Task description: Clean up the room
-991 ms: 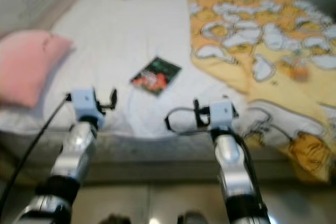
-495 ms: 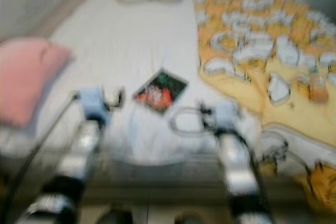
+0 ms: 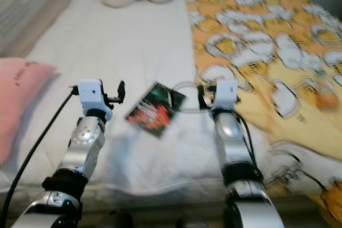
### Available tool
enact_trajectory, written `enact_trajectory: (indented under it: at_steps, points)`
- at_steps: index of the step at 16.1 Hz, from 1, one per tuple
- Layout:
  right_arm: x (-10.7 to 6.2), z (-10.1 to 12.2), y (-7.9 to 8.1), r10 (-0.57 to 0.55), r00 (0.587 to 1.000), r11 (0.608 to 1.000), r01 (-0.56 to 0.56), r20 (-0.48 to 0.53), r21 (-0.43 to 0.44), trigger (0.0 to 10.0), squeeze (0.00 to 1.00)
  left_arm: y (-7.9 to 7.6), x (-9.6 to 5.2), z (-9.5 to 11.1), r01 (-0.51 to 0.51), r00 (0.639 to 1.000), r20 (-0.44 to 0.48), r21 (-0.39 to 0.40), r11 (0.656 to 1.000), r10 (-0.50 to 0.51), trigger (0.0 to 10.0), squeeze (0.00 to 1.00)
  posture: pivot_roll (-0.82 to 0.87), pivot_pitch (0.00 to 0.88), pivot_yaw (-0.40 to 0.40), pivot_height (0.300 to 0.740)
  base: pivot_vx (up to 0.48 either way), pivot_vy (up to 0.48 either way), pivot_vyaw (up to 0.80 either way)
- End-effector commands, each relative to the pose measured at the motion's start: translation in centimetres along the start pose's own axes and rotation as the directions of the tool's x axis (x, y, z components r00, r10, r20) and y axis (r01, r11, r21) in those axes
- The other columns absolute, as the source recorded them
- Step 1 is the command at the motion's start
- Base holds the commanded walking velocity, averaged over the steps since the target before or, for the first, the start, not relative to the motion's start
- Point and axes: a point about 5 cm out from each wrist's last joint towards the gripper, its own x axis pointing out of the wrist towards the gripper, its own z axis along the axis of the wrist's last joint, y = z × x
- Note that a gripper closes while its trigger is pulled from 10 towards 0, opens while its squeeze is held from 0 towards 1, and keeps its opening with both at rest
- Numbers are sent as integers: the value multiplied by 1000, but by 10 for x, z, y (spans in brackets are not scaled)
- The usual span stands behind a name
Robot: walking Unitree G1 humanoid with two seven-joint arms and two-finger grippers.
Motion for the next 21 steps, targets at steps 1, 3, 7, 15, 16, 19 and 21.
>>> enact_trajectory:
  at_steps: [1, 3, 7, 15, 16, 19, 21]
  points:
    - [-1, -11, 6, 3, 998, 997, 1, -62, 72, 10000, 0, 13, 2, 1, -48, 999, -9, 14, 999, 48, 10000, 0, -148, 0, 64, 697, 0, 0, 0]
    - [-2, -29, 17, -26, 988, 971, 61, -153, 233, 10000, 0, 11, 7, 12, 70, 997, 10, 25, 997, -71, 10000, 0, -125, 0, 105, 697, 0, 0, 0]
    - [-22, -69, 27, -61, 950, 911, 179, -307, 371, 10000, 0, 21, 23, 44, 353, 936, -12, 81, 932, -353, 10000, 0, -76, 74, 127, 697, 0, 0, 0]
    - [-25, -67, 18, -112, 963, 951, 176, -246, 254, 10000, 0, 23, 23, 53, 432, 902, -12, 33, 901, -432, 10000, 0, -115, 142, 122, 697, 0, 0, 0]
    - [-22, -64, 17, -111, 966, 956, 168, -234, 239, 10000, 0, 16, 18, 49, 478, 878, -26, 20, 878, -478, 10000, 0, -120, 148, 117, 697, 0, 0, 0]
    - [-16, -53, 17, -89, 979, 977, 122, -185, 173, 10000, 0, 2, 6, 38, 529, 847, -46, -9, 848, -529, 10000, 0, -131, 168, 93, 697, 0, 0, 0]
    - [-12, -47, 22, -56, 986, 988, 78, -159, 134, 10000, 0, -2, 1, 35, 553, 831, -52, -24, 833, -554, 10000, 0, -131, 174, 79, 697, 0, 0, 0]
